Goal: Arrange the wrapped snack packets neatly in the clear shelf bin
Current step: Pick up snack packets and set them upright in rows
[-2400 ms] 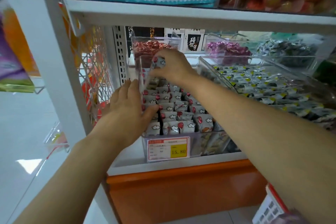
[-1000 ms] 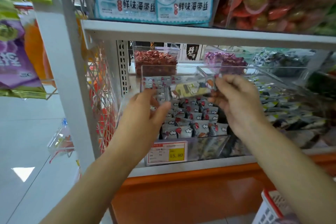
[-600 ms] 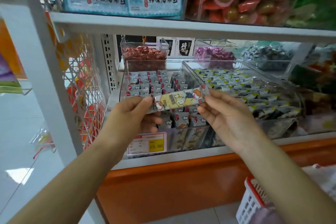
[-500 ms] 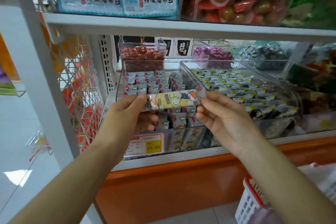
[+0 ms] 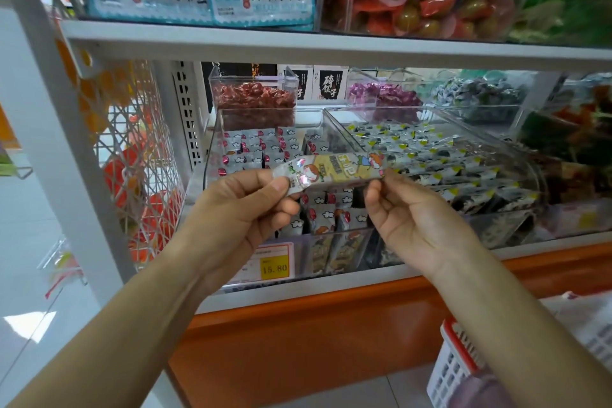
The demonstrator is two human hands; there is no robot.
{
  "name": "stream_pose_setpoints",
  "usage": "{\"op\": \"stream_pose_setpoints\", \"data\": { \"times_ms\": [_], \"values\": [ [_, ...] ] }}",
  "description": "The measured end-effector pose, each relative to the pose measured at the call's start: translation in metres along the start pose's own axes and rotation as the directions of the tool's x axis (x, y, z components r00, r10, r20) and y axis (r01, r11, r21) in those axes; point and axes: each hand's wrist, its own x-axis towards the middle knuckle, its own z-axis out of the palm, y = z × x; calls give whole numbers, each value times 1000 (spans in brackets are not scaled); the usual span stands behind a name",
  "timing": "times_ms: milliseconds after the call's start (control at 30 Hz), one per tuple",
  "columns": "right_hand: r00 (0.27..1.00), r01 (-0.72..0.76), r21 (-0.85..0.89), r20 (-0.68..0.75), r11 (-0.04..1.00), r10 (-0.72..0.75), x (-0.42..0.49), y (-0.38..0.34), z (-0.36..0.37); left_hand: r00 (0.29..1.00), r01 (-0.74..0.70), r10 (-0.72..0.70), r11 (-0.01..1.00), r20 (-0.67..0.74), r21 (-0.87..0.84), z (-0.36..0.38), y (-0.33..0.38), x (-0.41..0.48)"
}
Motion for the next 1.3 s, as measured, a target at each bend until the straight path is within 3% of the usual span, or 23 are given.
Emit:
{"op": "stream_pose_setpoints", "data": {
  "times_ms": [100,233,467,633,700,767,967,1167,1300],
  "values": [
    [999,29,-2,25,1000,-29,0,0,-1,1000,-8,8,1000,30,-16,-2,0,0],
    [983,167,-152,97,974,-154,1,-1,-3,999,-16,17,999,32,-36,-7,0,0],
    [932,363,-489,205,793,-300,-2,7,-4,1000,-17,17,1000,8,5,-10,0,0],
    [926,362,-445,272,819,-262,-4,11,-2,990,-88,111,967,-83,241,-8,-2,0],
    [917,396,-543,279,740,-285,-4,13,-4,980,-135,174,935,-92,329,-7,-2,0],
    [916,402,-607,260,686,-306,-3,14,-5,980,-156,191,920,-62,359,-5,-1,-2],
    [913,407,-617,287,674,-289,-1,15,-4,980,-172,198,860,-2,481,-1,-1,-5],
    [887,460,-667,309,587,-345,-3,12,-4,977,-199,209,806,46,558,0,3,-7],
    [852,486,-769,310,415,-423,-3,10,-6,974,-214,214,730,81,649,2,3,-9]
  ]
}}
